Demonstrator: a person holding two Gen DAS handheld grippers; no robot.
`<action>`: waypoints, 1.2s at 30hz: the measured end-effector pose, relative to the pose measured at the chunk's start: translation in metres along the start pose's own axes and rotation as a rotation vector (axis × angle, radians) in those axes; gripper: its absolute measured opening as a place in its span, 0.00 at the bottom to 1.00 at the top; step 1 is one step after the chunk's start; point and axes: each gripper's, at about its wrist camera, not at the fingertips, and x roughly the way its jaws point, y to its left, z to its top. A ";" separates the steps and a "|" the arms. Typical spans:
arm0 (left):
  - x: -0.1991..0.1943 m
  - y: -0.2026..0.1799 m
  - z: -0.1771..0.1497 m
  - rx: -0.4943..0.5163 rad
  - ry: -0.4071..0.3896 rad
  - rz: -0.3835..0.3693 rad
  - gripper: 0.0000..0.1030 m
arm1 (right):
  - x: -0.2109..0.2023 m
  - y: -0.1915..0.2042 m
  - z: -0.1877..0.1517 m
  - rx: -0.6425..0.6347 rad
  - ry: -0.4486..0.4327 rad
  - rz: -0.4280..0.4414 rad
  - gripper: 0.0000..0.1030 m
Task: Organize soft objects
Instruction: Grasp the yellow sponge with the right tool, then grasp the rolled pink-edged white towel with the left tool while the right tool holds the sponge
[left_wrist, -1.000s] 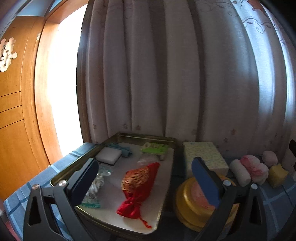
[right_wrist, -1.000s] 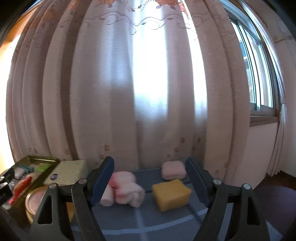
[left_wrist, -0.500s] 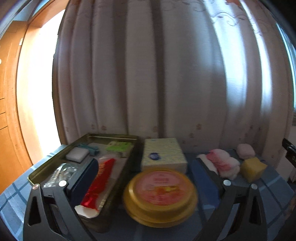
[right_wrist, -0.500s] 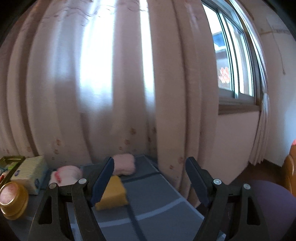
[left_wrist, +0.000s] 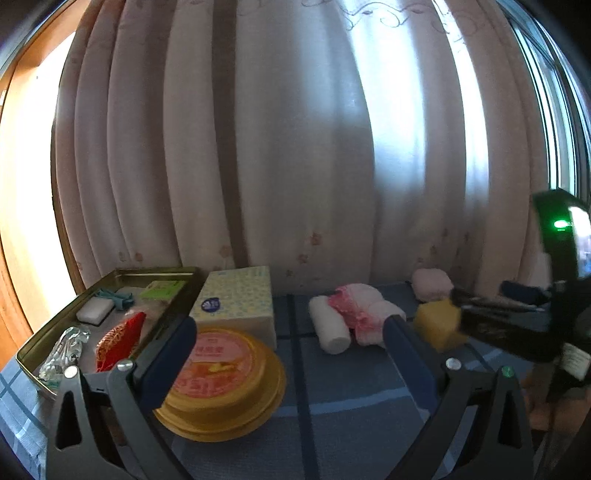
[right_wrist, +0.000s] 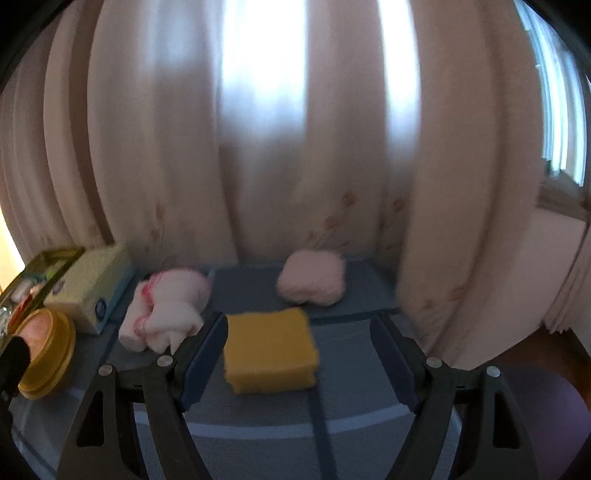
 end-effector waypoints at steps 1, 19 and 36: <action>0.000 -0.002 0.000 0.001 0.004 0.000 0.99 | 0.007 0.002 0.001 -0.003 0.029 0.010 0.79; 0.025 -0.020 0.003 0.007 0.131 0.021 0.99 | 0.055 0.009 0.002 -0.008 0.243 0.126 0.60; 0.115 -0.086 0.022 -0.029 0.343 -0.089 0.61 | -0.018 -0.051 0.009 0.180 -0.174 -0.052 0.61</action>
